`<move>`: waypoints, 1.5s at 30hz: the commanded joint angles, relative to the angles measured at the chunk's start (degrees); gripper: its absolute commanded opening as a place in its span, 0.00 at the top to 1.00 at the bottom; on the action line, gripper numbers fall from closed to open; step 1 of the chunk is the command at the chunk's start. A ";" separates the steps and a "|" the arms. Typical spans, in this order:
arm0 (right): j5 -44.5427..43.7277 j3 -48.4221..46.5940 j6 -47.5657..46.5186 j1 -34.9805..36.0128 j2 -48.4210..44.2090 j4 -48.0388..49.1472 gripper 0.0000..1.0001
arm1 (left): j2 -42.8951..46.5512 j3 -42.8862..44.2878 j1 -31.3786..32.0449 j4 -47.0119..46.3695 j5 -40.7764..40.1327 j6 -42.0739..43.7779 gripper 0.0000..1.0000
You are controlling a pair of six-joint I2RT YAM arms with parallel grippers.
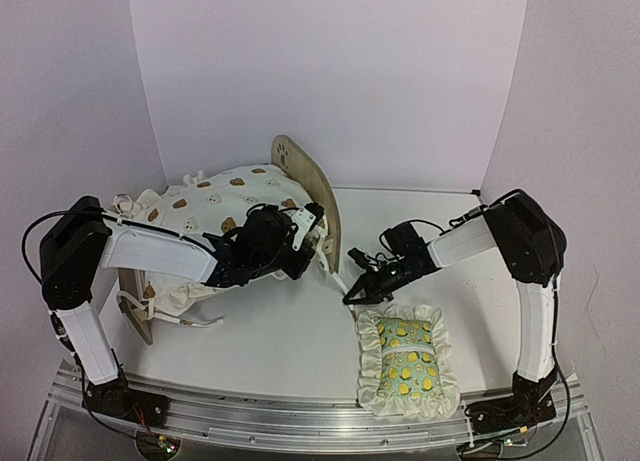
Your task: Set up the pet bed
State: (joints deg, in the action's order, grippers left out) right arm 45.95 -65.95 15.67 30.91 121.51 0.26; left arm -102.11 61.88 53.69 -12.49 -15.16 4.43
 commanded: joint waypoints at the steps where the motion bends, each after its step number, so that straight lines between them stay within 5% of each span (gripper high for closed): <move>1: -8.31 -0.52 3.62 -1.16 -2.80 0.51 1.00 | 3.39 4.57 0.45 5.59 -4.14 1.30 1.00; 17: -6.50 -1.44 7.51 -1.29 0.04 0.09 1.00 | -0.62 20.81 -2.79 12.14 -14.59 11.35 1.00; 31: -11.13 -4.89 9.71 -1.29 2.03 -9.34 1.00 | 1.68 22.36 -7.98 16.42 -7.05 5.13 1.00; 39: -11.34 -10.51 5.58 -1.27 -2.26 -17.28 0.74 | 7.10 15.77 -1.75 24.61 -1.70 -2.27 0.99; 43: -15.08 -15.19 1.96 -1.26 -5.67 -25.09 0.50 | 10.80 10.91 1.51 29.15 1.63 -7.02 0.87; 45: -16.62 -15.63 1.28 -1.28 -7.97 -27.09 0.47 | 13.29 7.46 2.36 29.99 5.37 -9.10 0.77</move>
State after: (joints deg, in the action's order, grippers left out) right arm 33.90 -78.18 20.72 29.87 120.67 -17.88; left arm -94.22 74.46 54.44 12.20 -16.15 1.33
